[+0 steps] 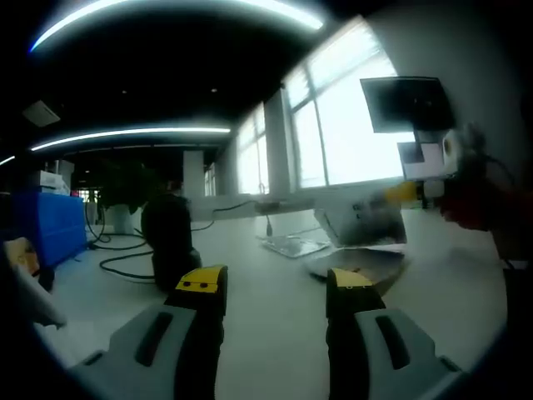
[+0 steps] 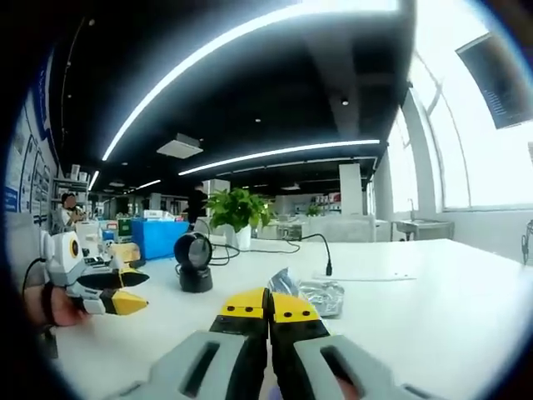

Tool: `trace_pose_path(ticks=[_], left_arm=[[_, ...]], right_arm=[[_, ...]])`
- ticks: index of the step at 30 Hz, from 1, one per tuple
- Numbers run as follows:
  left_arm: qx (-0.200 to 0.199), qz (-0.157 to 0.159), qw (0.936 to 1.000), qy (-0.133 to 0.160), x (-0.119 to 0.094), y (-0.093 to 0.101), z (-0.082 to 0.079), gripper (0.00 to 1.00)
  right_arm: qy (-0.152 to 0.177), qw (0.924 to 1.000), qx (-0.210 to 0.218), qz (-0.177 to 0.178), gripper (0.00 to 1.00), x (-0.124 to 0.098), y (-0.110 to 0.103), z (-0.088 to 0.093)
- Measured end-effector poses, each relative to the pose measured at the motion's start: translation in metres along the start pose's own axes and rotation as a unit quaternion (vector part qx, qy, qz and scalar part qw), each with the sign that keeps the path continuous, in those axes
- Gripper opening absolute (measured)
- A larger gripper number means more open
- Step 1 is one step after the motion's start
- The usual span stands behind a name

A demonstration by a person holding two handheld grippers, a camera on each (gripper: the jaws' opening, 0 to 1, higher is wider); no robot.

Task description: Clip sheet goods on table flip sheet goods clip sheet goods scan sheet goods put sheet goods back to table

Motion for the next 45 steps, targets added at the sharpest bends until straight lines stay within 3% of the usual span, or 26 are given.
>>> trace_pose_path(ticks=[14,36,45], left_arm=[[-0.001,-0.001,1.0000,0.002,-0.001,-0.002,0.000,0.40],[-0.002,-0.001,1.0000,0.002,0.000,-0.002,0.000,0.40],[-0.002,-0.001,1.0000,0.001,0.000,-0.001,0.000,0.40]], right_arm=[[0.016,0.9991,-0.008,0.038,0.00,0.001,0.029,-0.013],[0.045,0.9972,-0.002,0.059,0.00,0.006,0.050,-0.037],[0.052,0.9921,0.071,0.090,0.00,-0.003,0.074,-0.030]])
Point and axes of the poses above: the point that each gripper's makers call its tool centre point, and the gripper's own axes: x roughly forward along the fingers, y roughly to its right, z roughly out of its underside, the point moved 2 cm from there along -x, roughly backward along the fingers, and after that the axes turned 2 degrees about -x, right-handed, at the moved point
